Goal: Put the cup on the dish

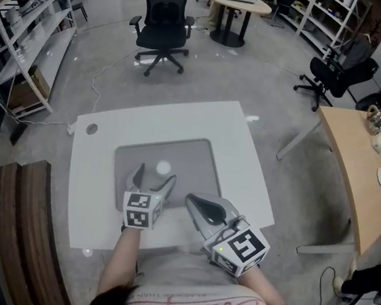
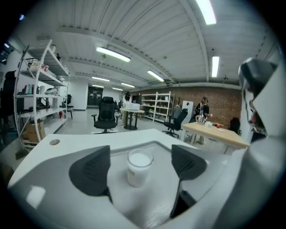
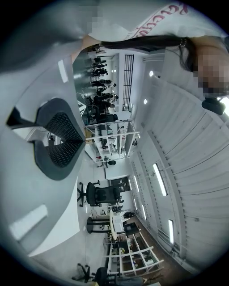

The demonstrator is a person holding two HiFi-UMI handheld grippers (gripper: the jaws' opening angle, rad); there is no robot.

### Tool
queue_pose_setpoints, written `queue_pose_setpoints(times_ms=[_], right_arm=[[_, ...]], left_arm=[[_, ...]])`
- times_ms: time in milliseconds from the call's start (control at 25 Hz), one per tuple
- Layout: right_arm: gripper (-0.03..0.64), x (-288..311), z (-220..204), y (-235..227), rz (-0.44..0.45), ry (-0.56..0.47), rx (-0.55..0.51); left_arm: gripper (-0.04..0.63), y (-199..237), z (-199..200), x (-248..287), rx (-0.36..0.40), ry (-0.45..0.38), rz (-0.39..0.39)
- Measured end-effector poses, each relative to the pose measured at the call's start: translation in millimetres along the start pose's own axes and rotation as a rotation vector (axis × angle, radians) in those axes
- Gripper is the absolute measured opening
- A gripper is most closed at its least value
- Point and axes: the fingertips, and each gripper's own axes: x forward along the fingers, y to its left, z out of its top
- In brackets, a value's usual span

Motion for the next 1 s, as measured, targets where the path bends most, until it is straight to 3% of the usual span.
queue_pose_setpoints(times_ms=[120, 240, 600, 720, 1000], right_arm=[[0.002, -2.0, 1.7, 3.5, 0.004, -0.01, 0.001], [0.002, -4.6, 2.5, 8.4, 0.004, -0.014, -0.004], [0.0, -3.9, 5.2, 14.3, -0.017, -0.023, -0.07], [0.0, -2.0, 5.5, 16.1, -0.026, -0.024, -0.103], [0.0, 1.0, 8.7, 18.0, -0.04, -0.057, -0.096]], left_arm=[[0.205, 3.4, 30.6, -41.8, -0.041, -0.159, 0.06], [0.0, 5.9, 50.1, -80.6, -0.122, -0.282, 0.081], [0.0, -10.6, 86.5, -157.3, -0.096, -0.412, 0.057], [0.0, -16.4, 87.4, -163.2, -0.061, -0.417, 0.046], [0.0, -19.9, 86.4, -169.1, -0.069, -0.429, 0.029]])
